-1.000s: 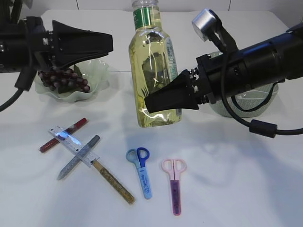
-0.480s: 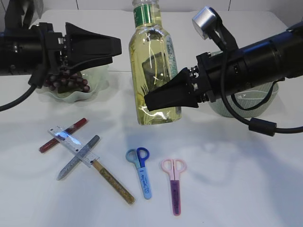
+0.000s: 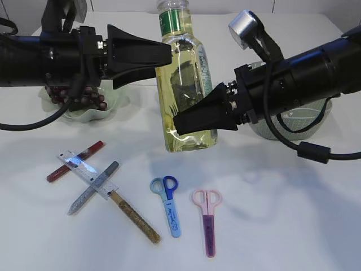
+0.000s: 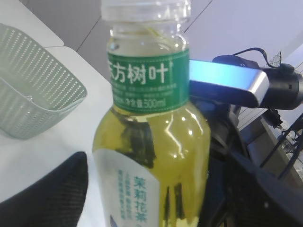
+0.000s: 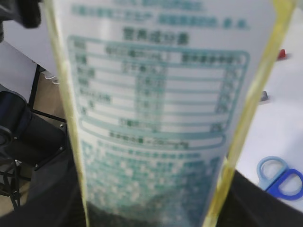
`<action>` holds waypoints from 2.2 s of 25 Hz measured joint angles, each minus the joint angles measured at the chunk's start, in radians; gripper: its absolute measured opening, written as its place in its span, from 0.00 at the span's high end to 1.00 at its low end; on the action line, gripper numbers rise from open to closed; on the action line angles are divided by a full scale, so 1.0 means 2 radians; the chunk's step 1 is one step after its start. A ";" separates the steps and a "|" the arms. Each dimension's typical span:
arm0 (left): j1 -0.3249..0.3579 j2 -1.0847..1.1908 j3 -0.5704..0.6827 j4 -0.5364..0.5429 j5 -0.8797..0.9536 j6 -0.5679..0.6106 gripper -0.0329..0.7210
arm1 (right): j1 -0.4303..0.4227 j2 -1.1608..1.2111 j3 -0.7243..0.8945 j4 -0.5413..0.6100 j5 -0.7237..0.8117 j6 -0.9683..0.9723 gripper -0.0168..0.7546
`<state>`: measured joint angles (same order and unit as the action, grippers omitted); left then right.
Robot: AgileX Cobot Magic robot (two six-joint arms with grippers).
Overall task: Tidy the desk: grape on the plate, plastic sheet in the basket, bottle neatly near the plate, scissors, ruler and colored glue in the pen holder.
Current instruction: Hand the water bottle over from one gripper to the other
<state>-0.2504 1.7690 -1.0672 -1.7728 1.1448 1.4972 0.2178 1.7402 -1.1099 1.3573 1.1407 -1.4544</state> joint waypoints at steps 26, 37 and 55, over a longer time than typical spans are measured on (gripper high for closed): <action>-0.001 0.056 -0.033 -0.006 0.029 -0.008 0.22 | 0.000 0.001 0.000 -0.009 -0.014 0.022 0.39; -0.007 0.056 -0.033 -0.005 0.029 -0.034 0.22 | -0.001 -0.004 0.000 -0.018 -0.014 0.028 0.39; -0.027 0.056 -0.044 0.003 0.025 -0.035 0.14 | 0.004 -0.016 0.000 -0.031 -0.015 0.036 0.39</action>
<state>-0.3047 1.8819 -1.1556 -1.7663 1.1950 1.4274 0.2259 1.7084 -1.1104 1.2951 1.1112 -1.3832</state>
